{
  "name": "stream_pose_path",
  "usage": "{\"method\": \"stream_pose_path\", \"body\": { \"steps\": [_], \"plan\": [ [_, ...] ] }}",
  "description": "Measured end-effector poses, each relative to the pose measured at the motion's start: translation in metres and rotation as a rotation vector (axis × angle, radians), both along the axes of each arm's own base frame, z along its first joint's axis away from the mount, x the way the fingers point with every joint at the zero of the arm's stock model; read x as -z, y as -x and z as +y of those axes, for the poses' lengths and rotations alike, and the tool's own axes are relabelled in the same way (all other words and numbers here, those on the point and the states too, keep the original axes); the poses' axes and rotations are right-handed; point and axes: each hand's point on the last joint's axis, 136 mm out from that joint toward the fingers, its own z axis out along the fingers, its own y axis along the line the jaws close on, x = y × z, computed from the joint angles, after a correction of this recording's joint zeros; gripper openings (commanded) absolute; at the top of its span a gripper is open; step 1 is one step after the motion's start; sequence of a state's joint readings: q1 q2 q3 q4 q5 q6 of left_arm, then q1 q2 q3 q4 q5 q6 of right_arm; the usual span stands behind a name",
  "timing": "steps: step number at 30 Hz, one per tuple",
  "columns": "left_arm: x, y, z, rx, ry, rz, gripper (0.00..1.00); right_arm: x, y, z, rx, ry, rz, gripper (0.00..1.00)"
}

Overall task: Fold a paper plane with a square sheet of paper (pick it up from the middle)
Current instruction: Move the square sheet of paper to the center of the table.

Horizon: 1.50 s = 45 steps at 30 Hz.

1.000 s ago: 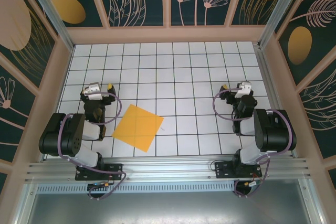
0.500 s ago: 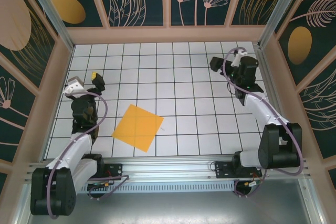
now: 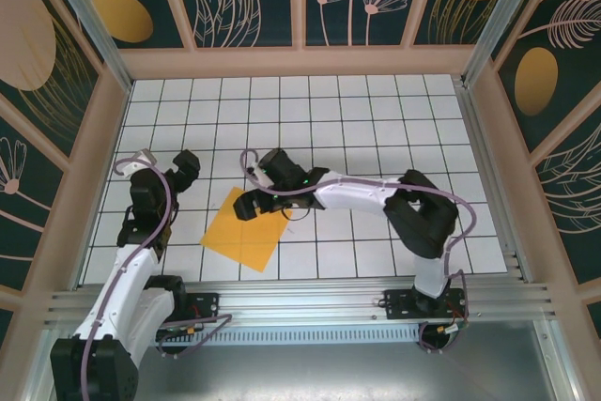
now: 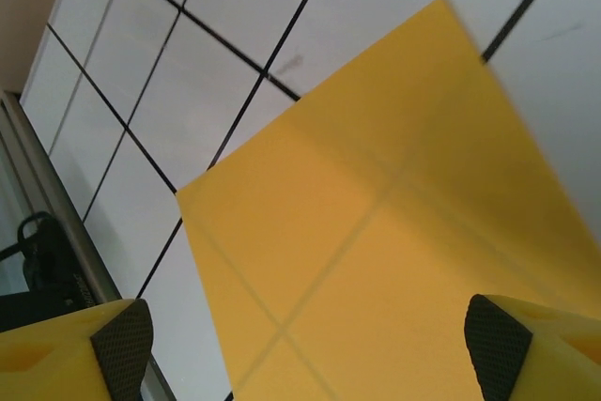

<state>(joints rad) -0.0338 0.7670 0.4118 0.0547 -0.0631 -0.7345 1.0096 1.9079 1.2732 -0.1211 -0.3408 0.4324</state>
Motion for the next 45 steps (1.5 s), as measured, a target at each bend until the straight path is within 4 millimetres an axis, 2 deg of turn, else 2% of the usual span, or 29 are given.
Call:
{"method": "stream_pose_path", "body": {
  "steps": [3,6,10,15,18,20,25,28,33,35,38,39,41,45],
  "plan": [
    [0.003,0.009,0.0,-0.006,0.01,0.018,0.99,0.018,0.008,0.019,-0.038,0.036,0.021,0.81],
    [0.002,0.016,0.002,-0.017,0.017,0.015,0.99,0.032,0.007,0.028,-0.046,0.063,0.036,0.8],
    [0.006,0.02,0.003,-0.028,0.025,0.025,0.99,0.054,0.005,0.025,-0.031,0.112,0.057,0.79],
    [0.01,0.021,0.0,-0.012,0.036,0.035,0.99,0.054,-0.011,0.016,0.035,0.109,0.056,0.78],
    [0.013,0.021,-0.007,0.025,0.06,0.035,0.99,0.056,-0.03,-0.006,0.114,0.123,0.05,0.78],
    [0.016,0.019,-0.015,0.062,0.086,0.038,0.99,0.056,-0.047,-0.028,0.188,0.135,0.046,0.78],
    [0.033,0.013,-0.038,0.178,0.151,0.08,0.99,0.059,-0.087,-0.103,0.381,0.179,0.037,0.77],
    [0.041,0.011,-0.051,0.241,0.182,0.104,0.98,0.059,-0.1,-0.144,0.474,0.213,0.026,0.78],
    [0.051,0.012,-0.075,0.339,0.202,0.136,0.98,0.06,-0.106,-0.188,0.567,0.298,0.014,0.78],
    [0.054,0.014,-0.087,0.379,0.203,0.149,0.98,0.061,-0.105,-0.199,0.587,0.344,0.01,0.8],
    [0.061,0.017,-0.104,0.437,0.196,0.174,0.98,0.054,-0.104,-0.208,0.616,0.418,-0.025,0.96],
    [0.064,0.018,-0.11,0.455,0.191,0.186,0.98,0.047,-0.105,-0.21,0.629,0.443,-0.056,0.99],
    [0.07,0.019,-0.118,0.484,0.181,0.207,0.98,0.027,-0.107,-0.209,0.653,0.466,-0.128,0.99],
    [0.075,0.021,-0.137,0.544,0.149,0.234,0.98,-0.019,-0.113,-0.199,0.702,0.394,-0.217,0.99]
  ]
}}
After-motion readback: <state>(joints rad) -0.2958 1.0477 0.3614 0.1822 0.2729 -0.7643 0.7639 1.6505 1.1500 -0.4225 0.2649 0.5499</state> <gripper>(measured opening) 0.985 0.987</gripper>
